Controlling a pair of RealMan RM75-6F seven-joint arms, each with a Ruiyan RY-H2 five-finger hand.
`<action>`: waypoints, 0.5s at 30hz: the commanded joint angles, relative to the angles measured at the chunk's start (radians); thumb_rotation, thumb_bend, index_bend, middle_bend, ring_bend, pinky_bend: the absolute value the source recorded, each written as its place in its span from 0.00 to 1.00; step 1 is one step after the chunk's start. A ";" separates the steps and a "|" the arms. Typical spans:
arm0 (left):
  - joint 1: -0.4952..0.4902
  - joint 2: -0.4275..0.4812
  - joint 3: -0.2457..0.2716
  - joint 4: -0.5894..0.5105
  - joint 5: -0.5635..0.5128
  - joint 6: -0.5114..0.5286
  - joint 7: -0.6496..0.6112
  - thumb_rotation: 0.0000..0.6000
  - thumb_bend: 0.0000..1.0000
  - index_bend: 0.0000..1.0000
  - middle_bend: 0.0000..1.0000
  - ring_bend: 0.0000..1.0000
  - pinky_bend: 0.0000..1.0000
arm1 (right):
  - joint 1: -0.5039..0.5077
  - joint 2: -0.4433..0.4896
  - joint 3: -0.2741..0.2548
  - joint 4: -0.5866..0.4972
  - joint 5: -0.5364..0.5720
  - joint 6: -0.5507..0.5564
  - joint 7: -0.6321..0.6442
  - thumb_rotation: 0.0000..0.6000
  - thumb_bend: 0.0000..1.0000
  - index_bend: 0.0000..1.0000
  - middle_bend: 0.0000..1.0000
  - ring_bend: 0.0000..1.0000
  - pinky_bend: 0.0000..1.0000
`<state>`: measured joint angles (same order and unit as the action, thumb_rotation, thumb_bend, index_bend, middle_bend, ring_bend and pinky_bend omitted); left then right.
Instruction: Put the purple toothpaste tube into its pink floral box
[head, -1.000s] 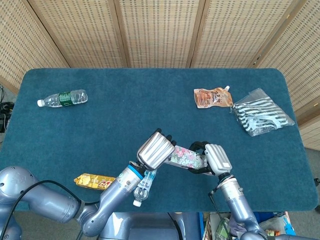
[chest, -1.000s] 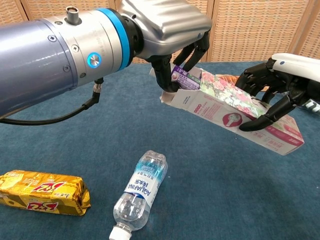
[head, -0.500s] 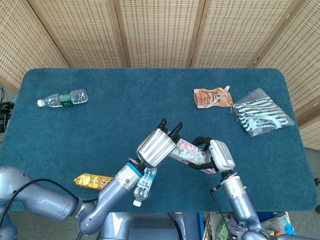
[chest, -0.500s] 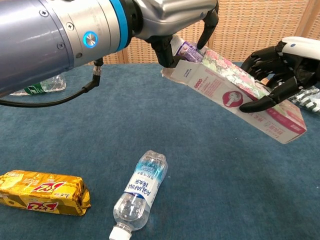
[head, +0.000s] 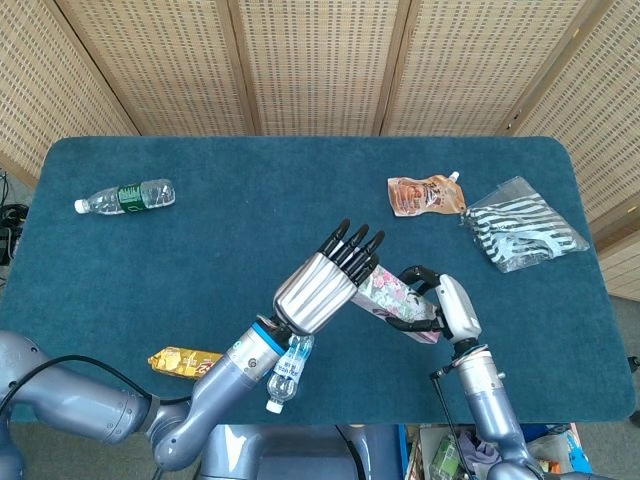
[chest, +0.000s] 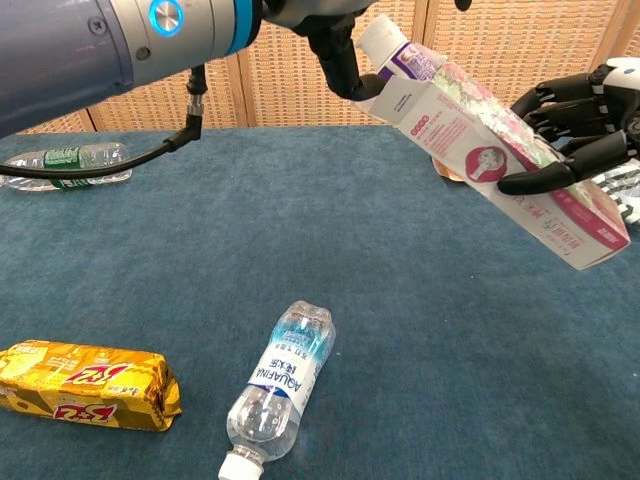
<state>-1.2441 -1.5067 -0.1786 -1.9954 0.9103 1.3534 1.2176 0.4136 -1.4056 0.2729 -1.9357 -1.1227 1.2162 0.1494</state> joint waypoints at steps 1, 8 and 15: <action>0.011 0.021 -0.008 -0.020 0.014 0.000 -0.014 1.00 0.36 0.17 0.00 0.00 0.08 | -0.017 -0.009 0.004 0.032 -0.016 0.009 0.050 1.00 0.01 0.62 0.57 0.39 0.47; 0.057 0.090 -0.006 -0.074 0.029 0.011 -0.061 1.00 0.36 0.12 0.00 0.00 0.05 | -0.044 -0.006 0.012 0.069 -0.022 0.018 0.139 1.00 0.01 0.62 0.57 0.39 0.47; 0.134 0.172 0.029 -0.132 0.052 0.035 -0.124 1.00 0.27 0.00 0.00 0.00 0.00 | -0.071 0.011 0.002 0.132 -0.057 0.024 0.206 1.00 0.01 0.62 0.57 0.39 0.47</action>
<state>-1.1244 -1.3485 -0.1608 -2.1164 0.9538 1.3807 1.1061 0.3478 -1.3986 0.2779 -1.8104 -1.1726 1.2380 0.3487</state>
